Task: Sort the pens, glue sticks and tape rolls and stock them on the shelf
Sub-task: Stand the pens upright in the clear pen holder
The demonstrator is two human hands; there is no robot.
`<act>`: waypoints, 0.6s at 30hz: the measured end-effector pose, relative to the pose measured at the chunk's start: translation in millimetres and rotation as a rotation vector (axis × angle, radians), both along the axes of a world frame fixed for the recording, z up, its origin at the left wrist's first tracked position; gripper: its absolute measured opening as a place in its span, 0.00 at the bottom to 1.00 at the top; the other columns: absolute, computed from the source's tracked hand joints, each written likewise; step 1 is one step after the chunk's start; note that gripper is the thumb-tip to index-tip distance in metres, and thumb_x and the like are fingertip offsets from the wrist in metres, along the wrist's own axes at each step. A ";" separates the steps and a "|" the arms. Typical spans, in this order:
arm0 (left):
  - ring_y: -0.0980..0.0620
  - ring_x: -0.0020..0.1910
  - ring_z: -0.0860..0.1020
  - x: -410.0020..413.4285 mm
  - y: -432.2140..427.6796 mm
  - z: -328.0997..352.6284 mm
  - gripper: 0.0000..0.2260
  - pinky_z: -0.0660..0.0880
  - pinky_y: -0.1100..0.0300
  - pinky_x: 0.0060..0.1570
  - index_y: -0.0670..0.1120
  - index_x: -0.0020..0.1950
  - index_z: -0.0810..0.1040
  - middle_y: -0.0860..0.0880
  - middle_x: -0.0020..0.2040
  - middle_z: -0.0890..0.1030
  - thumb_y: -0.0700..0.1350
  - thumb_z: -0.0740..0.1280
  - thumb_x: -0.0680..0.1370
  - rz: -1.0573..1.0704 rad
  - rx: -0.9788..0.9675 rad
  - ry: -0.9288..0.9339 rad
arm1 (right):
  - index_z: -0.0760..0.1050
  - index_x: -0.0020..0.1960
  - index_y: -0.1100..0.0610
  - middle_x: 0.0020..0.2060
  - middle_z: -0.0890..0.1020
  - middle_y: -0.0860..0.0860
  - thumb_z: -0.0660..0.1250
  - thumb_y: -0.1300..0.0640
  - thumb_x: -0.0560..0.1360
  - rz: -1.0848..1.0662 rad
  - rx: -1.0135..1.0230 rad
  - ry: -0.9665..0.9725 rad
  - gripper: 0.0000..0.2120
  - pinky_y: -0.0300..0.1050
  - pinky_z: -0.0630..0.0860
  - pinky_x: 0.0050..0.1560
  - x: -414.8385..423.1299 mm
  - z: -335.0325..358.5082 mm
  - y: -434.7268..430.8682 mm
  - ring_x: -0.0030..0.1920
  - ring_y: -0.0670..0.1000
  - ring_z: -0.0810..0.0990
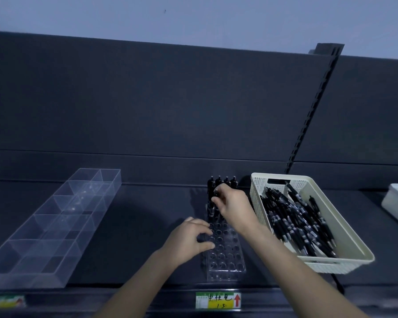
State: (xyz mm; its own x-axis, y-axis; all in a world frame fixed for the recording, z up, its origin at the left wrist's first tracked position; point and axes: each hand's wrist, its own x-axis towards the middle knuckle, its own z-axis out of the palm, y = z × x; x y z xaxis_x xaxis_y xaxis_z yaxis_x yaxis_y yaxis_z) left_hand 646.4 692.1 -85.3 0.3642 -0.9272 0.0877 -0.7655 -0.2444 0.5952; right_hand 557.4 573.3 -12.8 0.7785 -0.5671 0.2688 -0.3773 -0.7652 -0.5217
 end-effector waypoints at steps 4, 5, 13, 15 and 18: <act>0.54 0.69 0.66 2.7 -1.0 0.3 0.18 0.55 0.63 0.69 0.50 0.62 0.77 0.54 0.68 0.72 0.54 0.69 0.74 -0.011 0.045 0.000 | 0.72 0.55 0.61 0.43 0.83 0.59 0.60 0.57 0.78 -0.032 -0.092 0.027 0.09 0.50 0.76 0.43 4.3 1.5 5.9 0.44 0.60 0.81; 0.54 0.69 0.66 3.3 -1.0 1.0 0.18 0.56 0.62 0.70 0.50 0.62 0.77 0.54 0.68 0.72 0.54 0.68 0.74 -0.019 0.055 -0.005 | 0.72 0.55 0.61 0.42 0.83 0.60 0.60 0.57 0.78 -0.045 -0.103 0.024 0.09 0.49 0.76 0.42 5.0 1.9 7.1 0.43 0.61 0.81; 0.54 0.69 0.65 7.6 -2.6 1.5 0.18 0.57 0.60 0.71 0.50 0.63 0.77 0.53 0.68 0.71 0.53 0.68 0.75 -0.054 0.083 -0.020 | 0.74 0.55 0.61 0.45 0.83 0.59 0.63 0.58 0.77 -0.052 -0.058 0.050 0.09 0.48 0.75 0.46 8.5 2.9 6.7 0.47 0.60 0.80; 0.54 0.69 0.65 7.2 -2.3 1.5 0.18 0.58 0.59 0.71 0.51 0.63 0.77 0.54 0.68 0.71 0.54 0.68 0.75 -0.052 0.086 -0.028 | 0.75 0.57 0.61 0.49 0.83 0.58 0.64 0.57 0.76 -0.092 0.019 0.004 0.12 0.43 0.73 0.51 9.3 3.8 5.3 0.51 0.57 0.80; 0.54 0.70 0.65 5.5 -1.5 2.3 0.17 0.58 0.59 0.70 0.51 0.63 0.77 0.54 0.68 0.71 0.54 0.67 0.75 -0.044 0.095 -0.027 | 0.76 0.57 0.61 0.48 0.83 0.57 0.66 0.56 0.76 -0.138 0.105 -0.049 0.13 0.40 0.72 0.51 7.0 2.7 5.2 0.50 0.54 0.81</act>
